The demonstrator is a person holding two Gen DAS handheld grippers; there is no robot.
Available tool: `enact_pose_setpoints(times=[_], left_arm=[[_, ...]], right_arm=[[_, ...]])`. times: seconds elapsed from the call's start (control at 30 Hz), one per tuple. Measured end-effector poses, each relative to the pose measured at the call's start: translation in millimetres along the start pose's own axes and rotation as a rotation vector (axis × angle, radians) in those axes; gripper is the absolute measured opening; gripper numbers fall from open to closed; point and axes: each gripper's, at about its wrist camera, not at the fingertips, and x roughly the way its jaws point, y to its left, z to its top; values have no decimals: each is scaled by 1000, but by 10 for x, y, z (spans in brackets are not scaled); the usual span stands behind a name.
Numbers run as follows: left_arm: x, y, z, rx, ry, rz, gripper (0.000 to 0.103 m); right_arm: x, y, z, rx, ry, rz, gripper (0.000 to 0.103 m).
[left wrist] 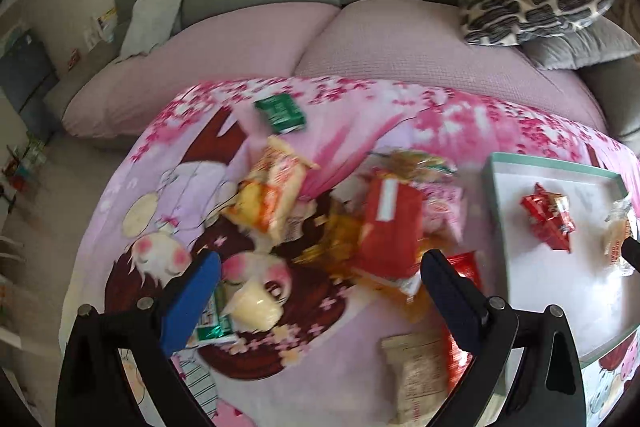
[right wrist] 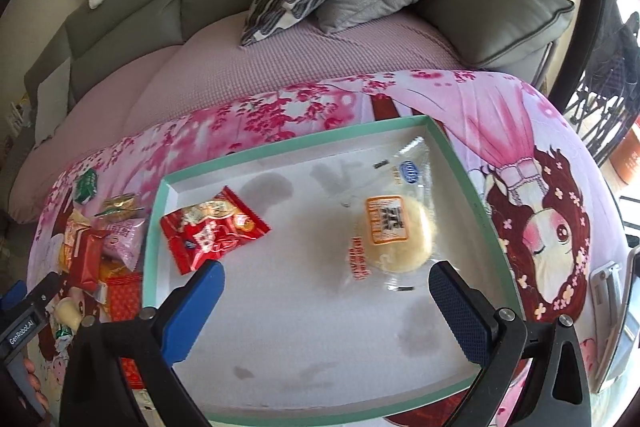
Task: Organize snacks
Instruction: 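Withdraw both open tools from the tray back toward the snack pile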
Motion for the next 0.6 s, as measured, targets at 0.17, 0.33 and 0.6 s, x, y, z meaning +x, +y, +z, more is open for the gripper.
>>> enact_pose_setpoints(times=[0.17, 0.33, 0.6], left_arm=[[66, 350, -156, -75, 23, 21, 100], [110, 646, -309, -150, 46, 32, 100], [181, 860, -462, -199, 80, 10, 100]], right_arm=[[6, 432, -69, -76, 10, 72, 103], [28, 909, -203, -183, 38, 126, 103], [81, 1421, -497, -287, 98, 219, 103]])
